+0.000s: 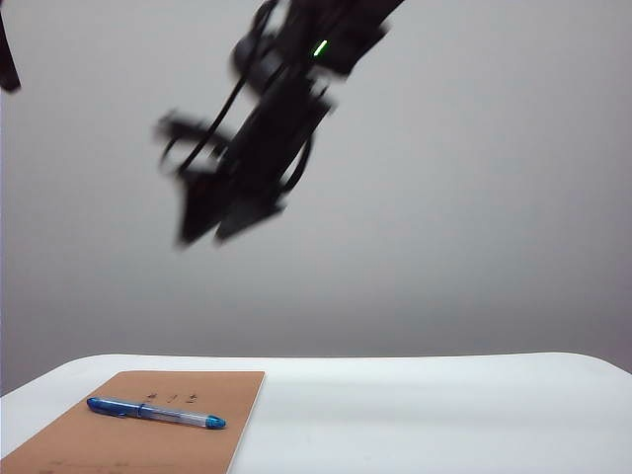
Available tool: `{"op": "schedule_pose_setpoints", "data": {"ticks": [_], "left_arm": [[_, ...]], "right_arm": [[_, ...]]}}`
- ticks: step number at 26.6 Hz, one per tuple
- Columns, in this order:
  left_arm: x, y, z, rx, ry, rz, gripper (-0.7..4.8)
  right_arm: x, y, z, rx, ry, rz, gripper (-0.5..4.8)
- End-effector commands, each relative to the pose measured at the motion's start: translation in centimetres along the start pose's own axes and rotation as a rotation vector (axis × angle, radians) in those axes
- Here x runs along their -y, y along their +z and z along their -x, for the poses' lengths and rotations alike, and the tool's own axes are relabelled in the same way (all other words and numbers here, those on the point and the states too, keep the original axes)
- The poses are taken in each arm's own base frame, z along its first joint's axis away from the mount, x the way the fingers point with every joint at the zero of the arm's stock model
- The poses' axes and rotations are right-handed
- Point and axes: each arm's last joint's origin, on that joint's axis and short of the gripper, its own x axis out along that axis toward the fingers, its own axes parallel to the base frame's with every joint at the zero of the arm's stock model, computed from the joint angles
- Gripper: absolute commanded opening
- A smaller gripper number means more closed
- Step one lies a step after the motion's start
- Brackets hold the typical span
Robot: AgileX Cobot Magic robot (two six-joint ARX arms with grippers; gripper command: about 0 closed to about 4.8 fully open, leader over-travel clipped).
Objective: Pick up a pen on the table and place it on the notebook.
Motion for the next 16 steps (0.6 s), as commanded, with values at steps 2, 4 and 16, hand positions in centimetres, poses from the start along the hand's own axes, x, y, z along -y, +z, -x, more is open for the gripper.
{"op": "schedule_pose_setpoints", "data": {"ticks": [2,4,16], "left_arm": [[-0.4,0.1,2.8,0.115,0.052,0.033,-0.05],[-0.5,-0.3,4.9,0.196,0.075,0.043,-0.05],[-0.7,-2.9,12.0,0.464,0.239,0.202,-0.05]], "right_arm": [[3.8,1.8,8.3,0.151,-0.062,-0.222,0.95],[5.5,2.2,14.5,0.256,-0.041,-0.266,-0.13],[2.2,1.6,38.3,0.635,-0.498,-0.136,-0.09]]}}
